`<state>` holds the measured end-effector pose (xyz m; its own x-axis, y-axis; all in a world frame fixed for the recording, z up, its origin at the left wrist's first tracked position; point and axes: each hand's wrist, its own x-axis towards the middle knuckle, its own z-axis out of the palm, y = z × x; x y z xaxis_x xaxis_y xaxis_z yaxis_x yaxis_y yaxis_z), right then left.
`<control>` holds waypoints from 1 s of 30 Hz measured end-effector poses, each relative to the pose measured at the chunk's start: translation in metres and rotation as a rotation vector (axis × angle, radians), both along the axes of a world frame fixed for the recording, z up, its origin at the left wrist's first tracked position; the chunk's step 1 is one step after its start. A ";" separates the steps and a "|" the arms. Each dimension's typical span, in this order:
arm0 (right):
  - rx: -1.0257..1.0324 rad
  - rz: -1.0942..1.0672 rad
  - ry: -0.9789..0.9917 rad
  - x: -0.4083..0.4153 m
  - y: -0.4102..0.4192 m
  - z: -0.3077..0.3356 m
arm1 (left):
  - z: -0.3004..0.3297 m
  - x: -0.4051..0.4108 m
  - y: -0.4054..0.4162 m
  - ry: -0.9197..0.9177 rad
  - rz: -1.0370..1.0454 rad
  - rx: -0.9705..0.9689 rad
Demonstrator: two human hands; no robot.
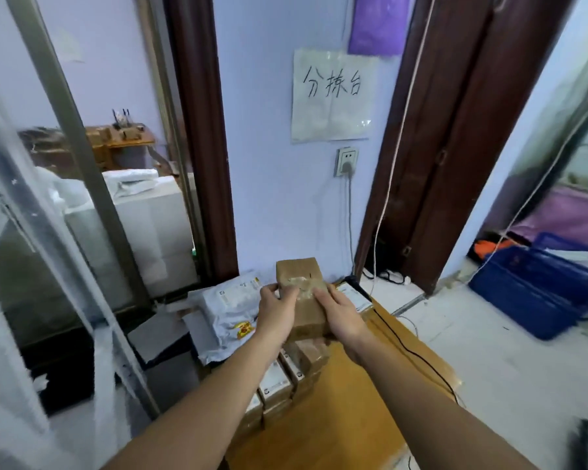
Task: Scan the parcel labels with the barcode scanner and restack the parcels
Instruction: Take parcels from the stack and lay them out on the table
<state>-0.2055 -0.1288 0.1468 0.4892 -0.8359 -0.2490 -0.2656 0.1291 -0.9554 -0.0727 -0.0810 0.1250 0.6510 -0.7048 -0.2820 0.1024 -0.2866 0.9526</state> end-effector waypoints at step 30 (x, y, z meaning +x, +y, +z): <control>-0.191 0.045 -0.009 -0.245 -0.123 0.057 | 0.053 -0.255 -0.114 -0.184 -0.072 -0.159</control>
<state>-0.4509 -0.2514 0.2038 0.5286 -0.8448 -0.0828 -0.2580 -0.0669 -0.9638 -0.3276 -0.1948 0.1778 0.6276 -0.7772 -0.0454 -0.0917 -0.1317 0.9870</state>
